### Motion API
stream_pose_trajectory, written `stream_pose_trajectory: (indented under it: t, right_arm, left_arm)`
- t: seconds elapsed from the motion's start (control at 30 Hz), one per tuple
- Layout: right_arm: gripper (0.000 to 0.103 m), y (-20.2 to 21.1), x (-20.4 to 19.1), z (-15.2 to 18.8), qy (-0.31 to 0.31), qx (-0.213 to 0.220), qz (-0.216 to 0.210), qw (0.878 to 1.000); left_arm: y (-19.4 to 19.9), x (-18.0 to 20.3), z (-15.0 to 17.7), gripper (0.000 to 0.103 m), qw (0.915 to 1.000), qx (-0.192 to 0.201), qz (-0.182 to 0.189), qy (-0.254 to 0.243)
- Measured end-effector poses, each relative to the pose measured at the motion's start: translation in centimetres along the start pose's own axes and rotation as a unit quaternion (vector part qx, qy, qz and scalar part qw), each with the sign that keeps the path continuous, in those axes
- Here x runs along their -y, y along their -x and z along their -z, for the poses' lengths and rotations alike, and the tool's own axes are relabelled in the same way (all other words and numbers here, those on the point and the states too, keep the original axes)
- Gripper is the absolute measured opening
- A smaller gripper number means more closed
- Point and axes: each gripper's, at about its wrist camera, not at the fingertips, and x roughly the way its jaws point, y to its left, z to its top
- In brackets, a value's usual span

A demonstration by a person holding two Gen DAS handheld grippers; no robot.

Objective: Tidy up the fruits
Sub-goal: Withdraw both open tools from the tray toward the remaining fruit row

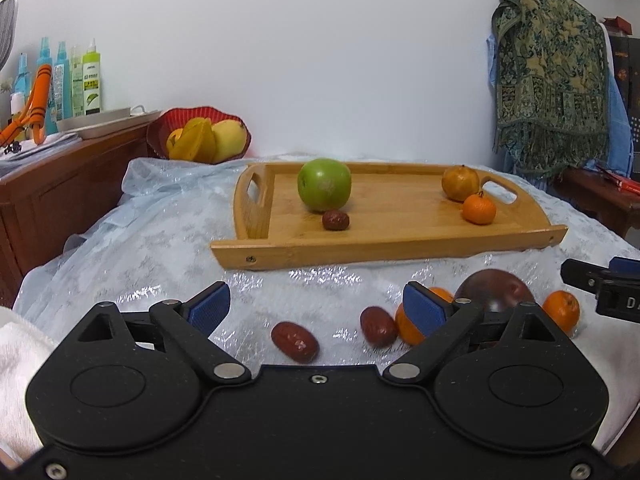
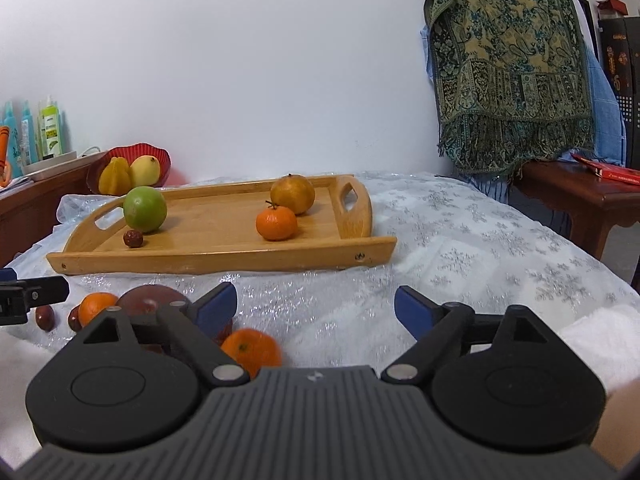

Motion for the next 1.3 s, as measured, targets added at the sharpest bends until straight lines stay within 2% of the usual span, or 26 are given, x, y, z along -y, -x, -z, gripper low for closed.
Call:
stream_pose_trajectory:
  t: [0.5, 0.77, 0.83, 0.97, 1.1, 1.3]
  right_arm:
    - [0.093, 0.3, -1.1, 1.1, 0.007, -0.012, -0.004, 1.000]
    - [0.089, 0.2, -1.5, 1.2, 0.009, -0.013, -0.006, 1.000]
    - [0.087, 0.3, -1.5, 1.3, 0.009, -0.008, -0.002, 1.000]
    - [0.077, 0.8, -1.9, 1.3, 0.015, 0.012, 0.009, 1.000]
    - [0.071, 0.9, -2.0, 1.4, 0.017, 0.009, 0.009, 1.000]
    - [0.065, 1.0, -2.5, 1.8, 0.022, 0.005, 0.002, 1.000]
  left_arm:
    - [-0.9, -0.8, 0.9, 0.092, 0.9994, -0.032, 0.002, 0.012]
    - [-1.2, -1.2, 1.1, 0.081, 0.9988, -0.039, 0.014, 0.026]
    - [-1.2, -1.2, 1.1, 0.072, 0.9987, -0.040, 0.015, 0.026]
    - [-1.2, -1.4, 1.1, 0.063, 0.9983, -0.046, 0.012, 0.034]
    - [-1.3, -1.6, 1.2, 0.051, 0.9977, -0.052, 0.011, 0.041]
    - [-1.3, -1.5, 1.2, 0.041, 0.9977, -0.055, 0.009, 0.038]
